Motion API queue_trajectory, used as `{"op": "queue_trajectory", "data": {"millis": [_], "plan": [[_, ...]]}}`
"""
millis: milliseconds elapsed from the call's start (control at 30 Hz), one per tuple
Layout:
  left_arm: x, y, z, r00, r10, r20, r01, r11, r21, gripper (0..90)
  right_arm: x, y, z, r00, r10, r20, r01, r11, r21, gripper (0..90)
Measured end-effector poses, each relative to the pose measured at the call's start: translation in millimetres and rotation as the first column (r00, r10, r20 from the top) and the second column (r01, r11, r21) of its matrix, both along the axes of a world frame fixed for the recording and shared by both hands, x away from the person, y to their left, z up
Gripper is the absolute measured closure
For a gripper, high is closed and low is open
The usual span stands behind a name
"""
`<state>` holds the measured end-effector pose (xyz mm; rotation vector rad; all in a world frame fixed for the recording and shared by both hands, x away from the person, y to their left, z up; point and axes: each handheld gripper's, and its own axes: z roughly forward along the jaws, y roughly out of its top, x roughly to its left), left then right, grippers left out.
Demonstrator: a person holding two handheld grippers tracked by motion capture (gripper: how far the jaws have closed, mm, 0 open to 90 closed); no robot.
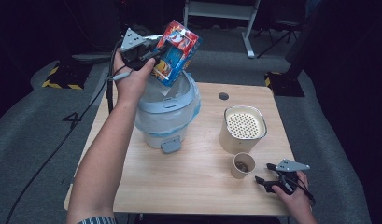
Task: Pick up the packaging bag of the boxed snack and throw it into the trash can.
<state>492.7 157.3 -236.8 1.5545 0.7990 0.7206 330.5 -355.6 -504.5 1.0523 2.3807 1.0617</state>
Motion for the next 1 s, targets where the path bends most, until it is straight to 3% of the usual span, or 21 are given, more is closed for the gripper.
{"op": "queue_trajectory", "data": {"millis": [300, 467, 567, 700, 1000], "plan": [[-0.9, -4.5, -7.0, 0.9987, -0.003, -0.050, 0.006, 0.9983, 0.058, 68.0, 0.2, -0.2, 0.0, 1.0000, 0.002, 0.001, -0.002, 1.000, -0.002, 20.8], [0.4, -9.5, -10.5, 0.9975, -0.005, -0.071, 0.013, 0.9938, 0.110, 64.1, 0.1, -0.1, 0.1, 1.0000, 0.001, 0.000, -0.001, 1.000, -0.001, 20.8], [1.7, -12.5, -13.3, 0.9963, -0.016, -0.084, 0.026, 0.9928, 0.117, 62.1, 0.0, -0.1, 0.1, 1.0000, 0.001, 0.000, -0.001, 1.000, -0.001, 20.8], [1.7, -17.1, -15.6, 0.9953, -0.028, -0.092, 0.043, 0.9856, 0.163, 58.8, 0.1, -0.1, 0.0, 1.0000, 0.002, 0.001, -0.002, 1.000, -0.002, 20.8], [-4.6, -26.6, -12.4, 0.9874, -0.052, -0.150, 0.083, 0.9747, 0.208, 48.7, 0.2, -0.2, 0.0, 1.0000, 0.002, 0.002, -0.002, 1.000, -0.001, 20.8]]}}
